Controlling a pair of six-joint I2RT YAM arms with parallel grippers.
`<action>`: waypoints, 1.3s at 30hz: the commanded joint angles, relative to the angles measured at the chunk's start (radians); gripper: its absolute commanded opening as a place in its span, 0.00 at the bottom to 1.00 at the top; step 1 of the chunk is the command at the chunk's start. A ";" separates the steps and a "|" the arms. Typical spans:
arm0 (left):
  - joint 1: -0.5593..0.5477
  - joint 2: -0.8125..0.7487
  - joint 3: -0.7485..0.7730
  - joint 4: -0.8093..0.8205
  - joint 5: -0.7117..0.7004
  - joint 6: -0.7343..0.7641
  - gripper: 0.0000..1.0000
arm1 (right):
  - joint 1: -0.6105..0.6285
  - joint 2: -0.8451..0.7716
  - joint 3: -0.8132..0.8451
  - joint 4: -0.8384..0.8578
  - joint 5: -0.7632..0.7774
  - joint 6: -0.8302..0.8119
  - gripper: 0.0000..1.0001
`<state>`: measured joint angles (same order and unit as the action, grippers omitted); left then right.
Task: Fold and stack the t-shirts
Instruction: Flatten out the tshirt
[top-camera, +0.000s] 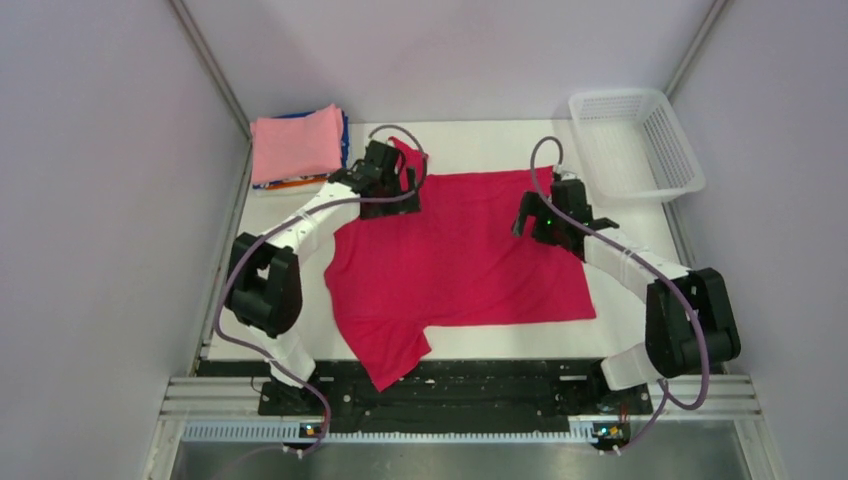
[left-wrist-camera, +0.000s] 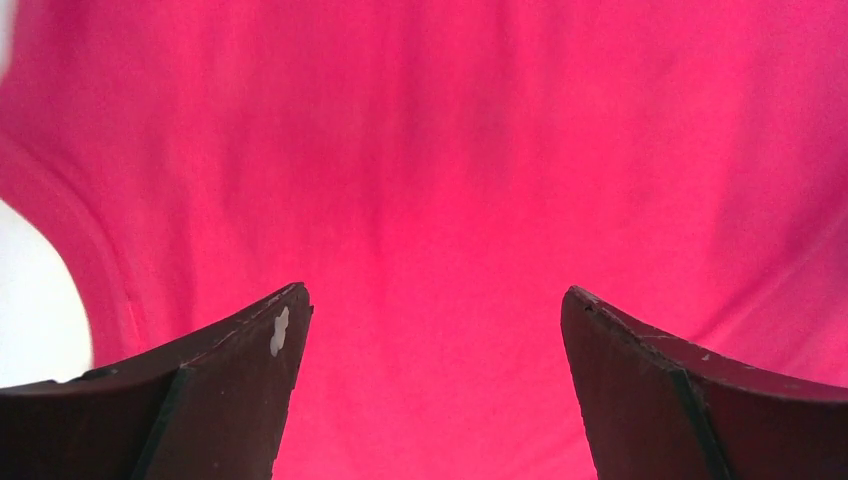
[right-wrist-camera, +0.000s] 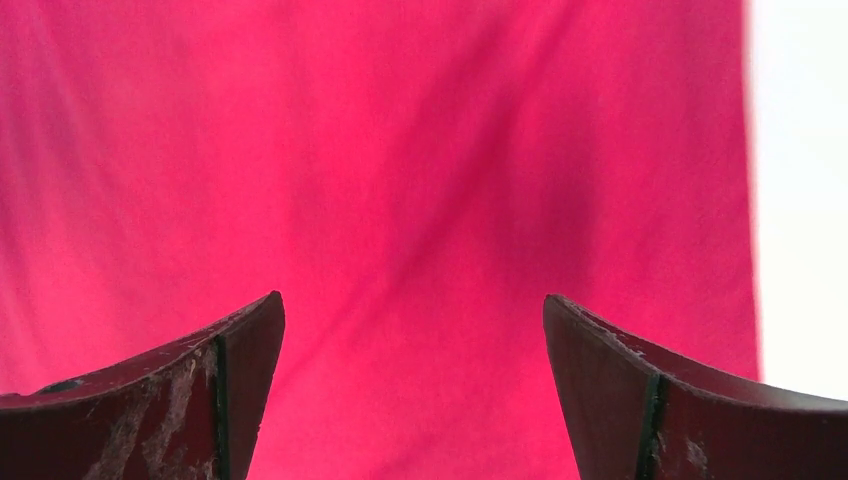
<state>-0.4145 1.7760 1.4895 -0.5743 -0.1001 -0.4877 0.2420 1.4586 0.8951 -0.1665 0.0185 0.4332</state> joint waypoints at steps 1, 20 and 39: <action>-0.013 -0.036 -0.199 0.042 -0.044 -0.056 0.99 | 0.050 -0.050 -0.079 -0.007 0.052 0.067 0.99; 0.050 0.344 0.039 -0.035 -0.085 -0.068 0.99 | 0.050 0.188 -0.046 0.017 0.133 0.063 0.99; -0.278 -0.339 -0.392 -0.289 -0.210 -0.251 0.97 | 0.046 -0.488 -0.326 -0.013 0.352 0.316 0.99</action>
<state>-0.6189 1.5356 1.2228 -0.6865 -0.2497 -0.6052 0.2928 1.0760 0.6769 -0.1795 0.2871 0.6617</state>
